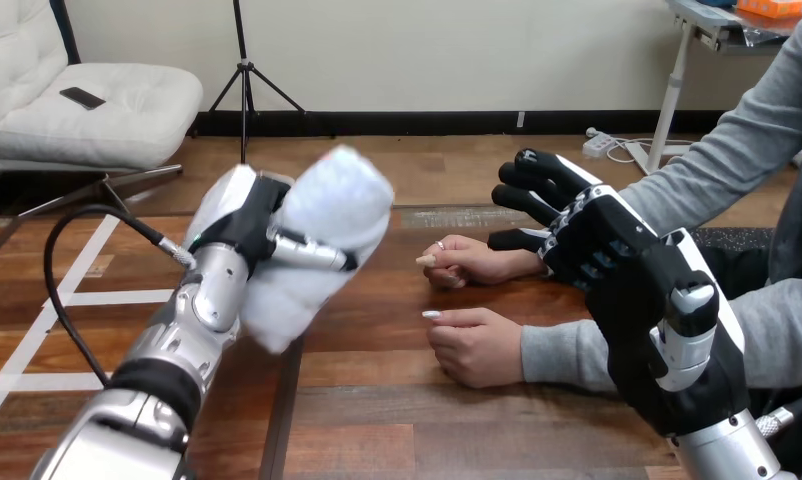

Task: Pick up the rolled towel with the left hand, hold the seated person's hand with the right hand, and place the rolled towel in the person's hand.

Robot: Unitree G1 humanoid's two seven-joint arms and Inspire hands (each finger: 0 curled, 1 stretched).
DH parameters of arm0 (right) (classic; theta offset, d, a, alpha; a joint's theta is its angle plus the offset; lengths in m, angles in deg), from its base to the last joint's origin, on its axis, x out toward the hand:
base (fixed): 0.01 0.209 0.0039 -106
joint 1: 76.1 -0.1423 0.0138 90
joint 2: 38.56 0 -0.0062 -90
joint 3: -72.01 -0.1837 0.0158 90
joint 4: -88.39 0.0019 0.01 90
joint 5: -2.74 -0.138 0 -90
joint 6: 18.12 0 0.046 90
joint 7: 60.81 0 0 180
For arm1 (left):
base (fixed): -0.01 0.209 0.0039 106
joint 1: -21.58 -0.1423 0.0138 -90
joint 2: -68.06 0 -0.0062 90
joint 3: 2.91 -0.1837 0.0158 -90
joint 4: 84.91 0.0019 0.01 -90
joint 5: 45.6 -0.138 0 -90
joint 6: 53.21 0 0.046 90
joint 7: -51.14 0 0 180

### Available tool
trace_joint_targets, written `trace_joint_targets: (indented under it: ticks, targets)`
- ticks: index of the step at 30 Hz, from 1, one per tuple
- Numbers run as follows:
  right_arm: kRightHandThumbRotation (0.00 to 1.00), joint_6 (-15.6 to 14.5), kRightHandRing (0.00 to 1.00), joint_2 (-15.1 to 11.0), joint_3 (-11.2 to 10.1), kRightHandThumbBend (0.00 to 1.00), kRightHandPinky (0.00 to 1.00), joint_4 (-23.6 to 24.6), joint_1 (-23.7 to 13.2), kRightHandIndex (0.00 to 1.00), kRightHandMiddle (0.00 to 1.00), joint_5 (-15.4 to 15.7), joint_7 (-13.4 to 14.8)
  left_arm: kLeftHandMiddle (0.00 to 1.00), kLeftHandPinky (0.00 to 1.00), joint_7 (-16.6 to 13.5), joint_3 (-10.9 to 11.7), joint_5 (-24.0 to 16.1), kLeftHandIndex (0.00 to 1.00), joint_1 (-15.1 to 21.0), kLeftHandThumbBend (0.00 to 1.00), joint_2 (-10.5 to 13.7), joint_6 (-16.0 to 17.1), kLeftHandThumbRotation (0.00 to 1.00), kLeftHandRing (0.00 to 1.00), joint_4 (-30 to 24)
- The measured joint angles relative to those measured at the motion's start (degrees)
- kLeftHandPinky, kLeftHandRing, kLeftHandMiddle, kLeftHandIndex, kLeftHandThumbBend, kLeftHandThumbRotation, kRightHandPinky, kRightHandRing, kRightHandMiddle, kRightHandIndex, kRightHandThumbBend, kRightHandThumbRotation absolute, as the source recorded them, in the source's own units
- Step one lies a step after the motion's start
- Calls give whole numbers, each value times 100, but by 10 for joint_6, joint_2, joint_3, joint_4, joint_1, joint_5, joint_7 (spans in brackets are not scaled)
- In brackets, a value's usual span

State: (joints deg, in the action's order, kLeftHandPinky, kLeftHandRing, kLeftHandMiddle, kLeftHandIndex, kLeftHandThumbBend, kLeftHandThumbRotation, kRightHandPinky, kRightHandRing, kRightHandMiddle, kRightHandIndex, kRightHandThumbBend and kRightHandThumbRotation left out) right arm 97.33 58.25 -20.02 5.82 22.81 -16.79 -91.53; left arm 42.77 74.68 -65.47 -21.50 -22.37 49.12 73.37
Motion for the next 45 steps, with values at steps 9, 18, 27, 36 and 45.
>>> trace_joint_targets:
  ticks: [9,18,27,36,45]
  targets:
    - [100,0,90,-1,0,98,84,-14,1,88,89,4,-4,42,33,8,22,25,43,-53,66,0,21,0,38,-89]
    - [100,0,90,-1,-1,97,85,-27,2,89,90,12,-7,40,31,17,35,39,41,-121,65,-1,27,0,36,-173]
    - [100,0,92,-2,-1,98,86,-51,2,90,92,23,-9,38,29,25,44,55,40,-205,63,-1,28,0,34,-248]
    - [100,0,94,-8,-1,96,90,-85,0,91,92,28,-15,38,28,32,49,81,41,-296,62,-2,28,0,33,-313]
    - [100,0,94,-28,-1,97,91,-128,-7,91,92,48,-19,38,27,31,66,115,42,-374,61,-7,43,0,32,-393]
